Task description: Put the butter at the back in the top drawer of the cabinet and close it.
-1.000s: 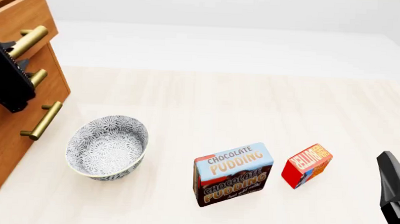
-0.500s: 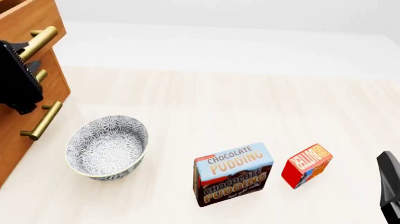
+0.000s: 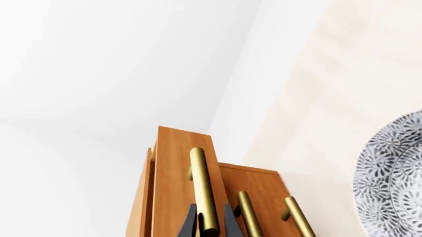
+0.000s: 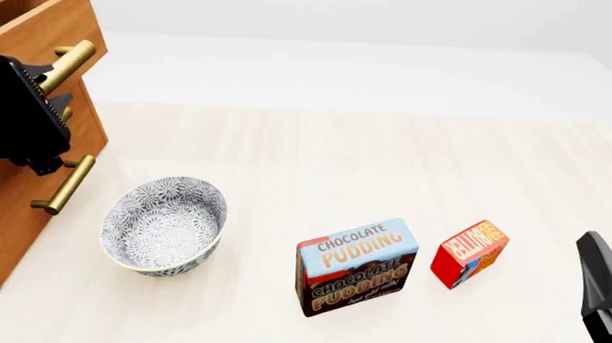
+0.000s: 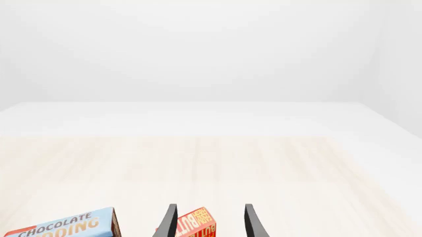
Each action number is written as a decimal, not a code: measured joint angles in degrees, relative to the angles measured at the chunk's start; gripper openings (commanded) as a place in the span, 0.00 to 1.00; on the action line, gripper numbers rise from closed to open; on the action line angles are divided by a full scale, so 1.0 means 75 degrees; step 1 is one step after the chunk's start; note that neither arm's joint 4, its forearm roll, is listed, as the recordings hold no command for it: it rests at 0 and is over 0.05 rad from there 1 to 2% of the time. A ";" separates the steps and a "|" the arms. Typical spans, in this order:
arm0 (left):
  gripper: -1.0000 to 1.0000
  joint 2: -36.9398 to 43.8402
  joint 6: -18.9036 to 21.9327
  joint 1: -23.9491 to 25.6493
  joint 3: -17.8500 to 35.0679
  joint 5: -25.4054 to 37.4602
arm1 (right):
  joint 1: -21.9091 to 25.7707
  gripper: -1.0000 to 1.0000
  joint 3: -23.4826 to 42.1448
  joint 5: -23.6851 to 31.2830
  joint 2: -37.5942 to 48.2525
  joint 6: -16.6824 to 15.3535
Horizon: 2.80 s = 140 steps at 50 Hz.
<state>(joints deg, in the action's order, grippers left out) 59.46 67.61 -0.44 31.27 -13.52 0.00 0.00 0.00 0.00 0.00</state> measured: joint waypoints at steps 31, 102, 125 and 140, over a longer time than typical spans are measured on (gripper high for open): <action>0.00 -0.0022 -0.0254 0.0274 0.0063 0.0148 | 0.0000 1.00 0.0000 0.0000 0.0000 0.0000; 1.00 -0.0146 -0.0263 0.0855 0.0217 0.0793 | 0.0000 1.00 0.0000 0.0000 0.0000 0.0000; 1.00 -0.0685 -0.0680 0.1337 0.1093 0.1798 | 0.0000 1.00 0.0000 0.0000 0.0000 0.0000; 1.00 -0.0648 -0.2177 0.1455 0.3211 0.4141 | 0.0000 1.00 0.0000 0.0000 0.0000 0.0000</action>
<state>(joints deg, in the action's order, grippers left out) 54.60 51.28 10.47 55.36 17.54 0.00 0.00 0.00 0.00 0.00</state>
